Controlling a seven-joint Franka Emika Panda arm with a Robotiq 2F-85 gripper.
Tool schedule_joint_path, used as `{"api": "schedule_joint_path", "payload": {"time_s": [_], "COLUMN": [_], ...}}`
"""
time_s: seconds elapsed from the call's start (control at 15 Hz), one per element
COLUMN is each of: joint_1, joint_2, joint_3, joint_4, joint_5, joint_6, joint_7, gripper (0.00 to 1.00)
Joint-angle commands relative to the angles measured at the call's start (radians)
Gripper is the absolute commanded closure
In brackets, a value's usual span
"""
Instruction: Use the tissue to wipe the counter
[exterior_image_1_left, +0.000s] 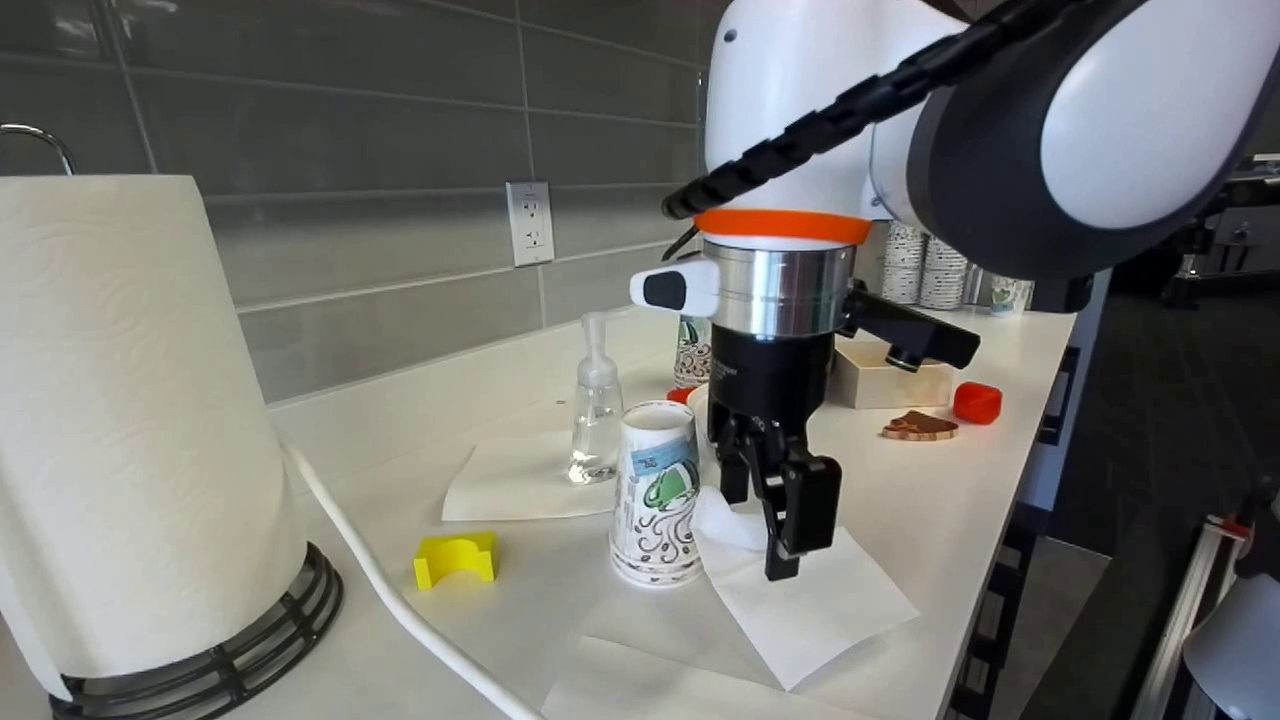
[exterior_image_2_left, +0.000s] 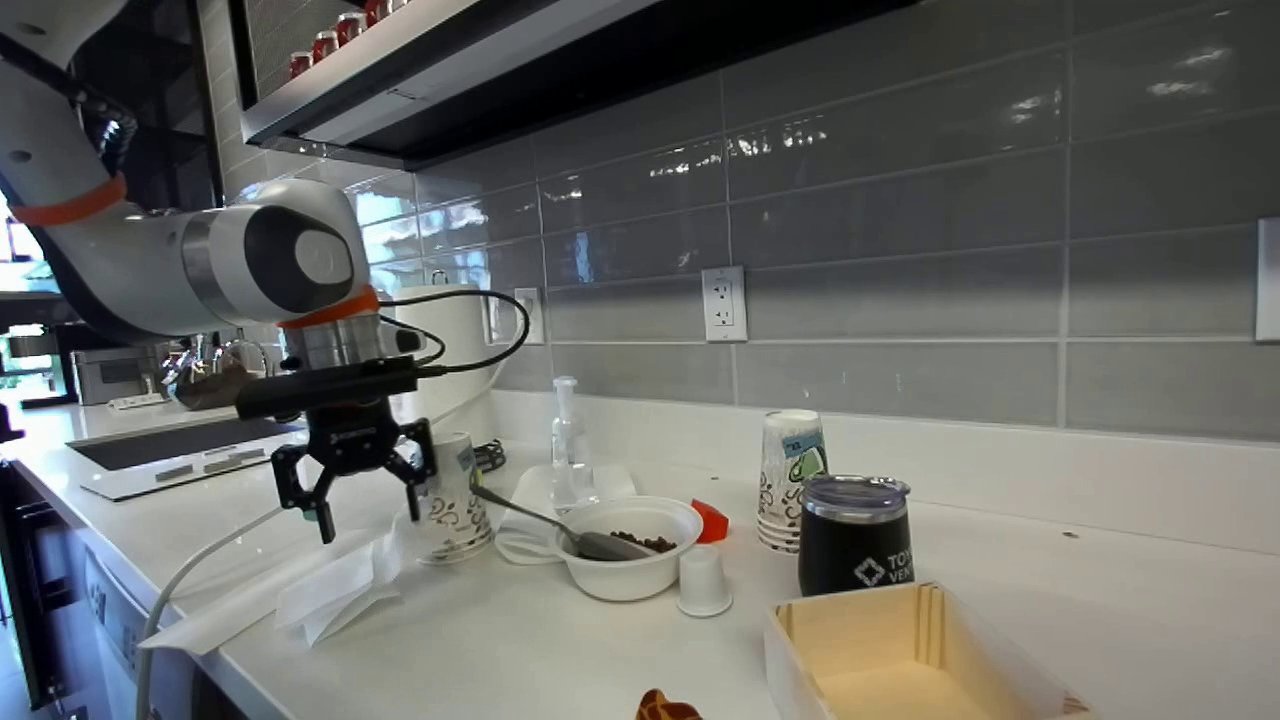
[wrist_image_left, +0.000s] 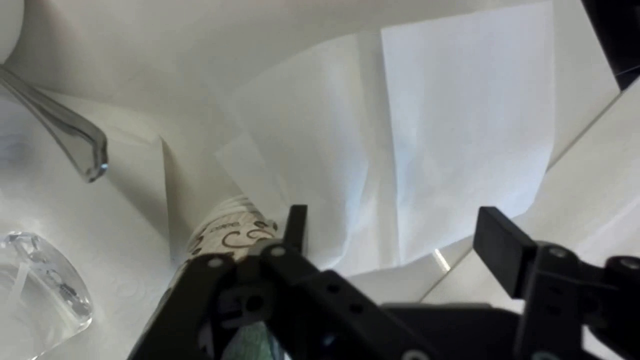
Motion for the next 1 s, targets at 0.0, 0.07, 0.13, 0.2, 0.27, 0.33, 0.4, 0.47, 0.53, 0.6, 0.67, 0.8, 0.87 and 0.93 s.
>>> {"api": "schedule_joint_path", "payload": {"time_s": [0.0, 0.07, 0.13, 0.2, 0.27, 0.33, 0.4, 0.47, 0.53, 0.6, 0.67, 0.8, 0.87, 0.93], "joint_1": [0.031, 0.036, 0.044, 0.049, 0.057, 0.060, 0.064, 0.066, 0.064, 0.056, 0.042, 0.018, 0.002, -0.013], "joint_2": [-0.080, -0.102, -0.121, -0.144, -0.169, -0.193, -0.219, -0.245, -0.271, -0.300, -0.329, -0.377, -0.405, -0.424], "joint_3": [-0.014, -0.015, -0.020, -0.024, -0.033, -0.039, -0.050, -0.061, -0.072, -0.084, -0.092, -0.115, -0.132, -0.150], "joint_4": [-0.014, -0.014, -0.014, -0.014, -0.015, -0.014, -0.013, -0.014, -0.014, -0.014, -0.014, -0.012, -0.011, -0.009], "joint_5": [0.047, 0.046, 0.049, 0.045, 0.046, 0.040, 0.040, 0.039, 0.035, 0.032, 0.026, 0.018, 0.023, 0.025], "joint_6": [-0.008, -0.013, -0.019, -0.025, -0.035, -0.042, -0.056, -0.072, -0.093, -0.120, -0.144, -0.184, -0.203, -0.216], "joint_7": [-0.054, -0.058, -0.068, -0.071, -0.083, -0.080, -0.083, -0.083, -0.077, -0.065, -0.042, -0.015, 0.006, 0.015], "gripper": [0.00, 0.00, 0.00, 0.00, 0.00, 0.00, 0.00, 0.00, 0.00, 0.00, 0.00, 0.00, 0.00, 0.00]}}
